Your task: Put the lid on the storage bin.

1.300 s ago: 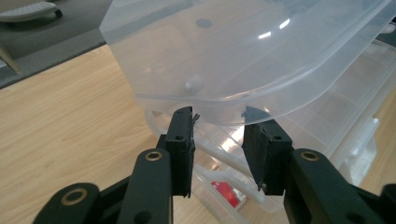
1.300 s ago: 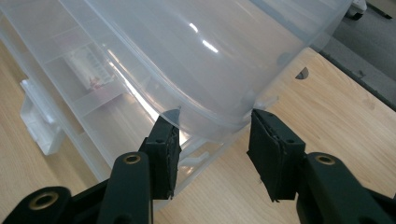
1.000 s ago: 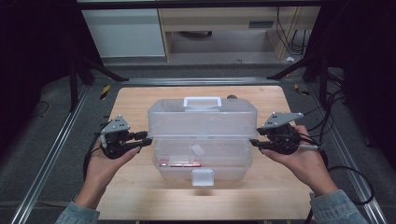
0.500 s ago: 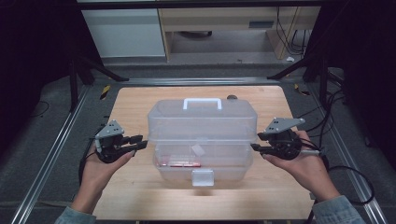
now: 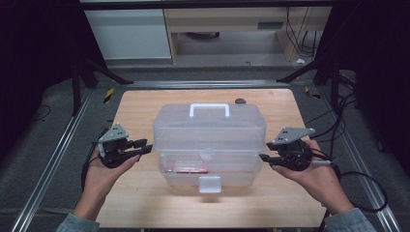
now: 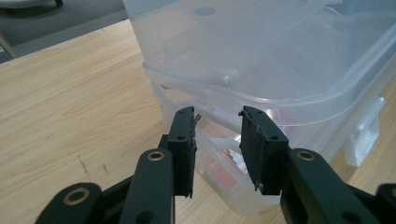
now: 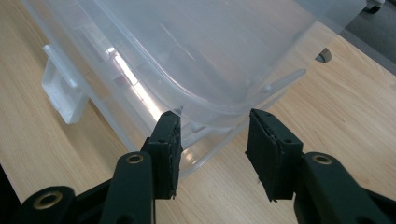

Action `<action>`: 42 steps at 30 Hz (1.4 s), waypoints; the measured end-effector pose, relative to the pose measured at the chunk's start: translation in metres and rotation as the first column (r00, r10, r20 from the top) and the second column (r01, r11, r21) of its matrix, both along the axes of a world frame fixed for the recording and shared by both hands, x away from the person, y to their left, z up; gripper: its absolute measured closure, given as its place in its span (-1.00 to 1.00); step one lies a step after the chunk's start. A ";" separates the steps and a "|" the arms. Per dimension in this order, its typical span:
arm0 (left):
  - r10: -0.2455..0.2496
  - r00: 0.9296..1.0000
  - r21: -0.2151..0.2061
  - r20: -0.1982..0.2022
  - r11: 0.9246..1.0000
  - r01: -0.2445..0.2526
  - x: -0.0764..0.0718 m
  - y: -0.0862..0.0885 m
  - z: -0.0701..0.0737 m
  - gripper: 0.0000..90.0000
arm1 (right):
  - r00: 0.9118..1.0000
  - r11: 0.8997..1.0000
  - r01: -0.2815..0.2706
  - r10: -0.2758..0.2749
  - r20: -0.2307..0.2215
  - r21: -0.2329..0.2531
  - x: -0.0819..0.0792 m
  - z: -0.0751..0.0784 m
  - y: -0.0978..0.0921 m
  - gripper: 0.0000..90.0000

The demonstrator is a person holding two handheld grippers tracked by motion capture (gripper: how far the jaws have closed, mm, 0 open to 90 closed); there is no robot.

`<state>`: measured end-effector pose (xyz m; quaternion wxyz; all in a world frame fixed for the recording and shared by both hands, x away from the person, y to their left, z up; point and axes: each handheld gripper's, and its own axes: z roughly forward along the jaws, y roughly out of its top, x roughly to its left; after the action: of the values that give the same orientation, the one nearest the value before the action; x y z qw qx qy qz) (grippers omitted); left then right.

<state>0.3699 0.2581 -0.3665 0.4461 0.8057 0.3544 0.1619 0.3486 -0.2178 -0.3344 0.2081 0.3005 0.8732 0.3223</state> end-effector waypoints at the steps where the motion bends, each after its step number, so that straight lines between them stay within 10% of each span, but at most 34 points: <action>1: 0.000 1.000 0.001 -0.002 1.000 0.000 -0.001 0.000 -0.001 0.45 | 1.000 1.000 -0.001 0.001 -0.001 0.002 -0.001 -0.001 0.000 0.22; 42: 0.010 0.998 0.061 -0.055 0.998 -0.007 -0.007 0.001 -0.032 0.26 | 0.998 0.999 0.001 -0.005 -0.070 -0.047 -0.013 -0.038 -0.007 0.03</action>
<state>0.3632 0.2588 -0.3986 0.4106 0.8217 0.3647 0.1524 0.3360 -0.2245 -0.3720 0.1848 0.3080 0.8868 0.2908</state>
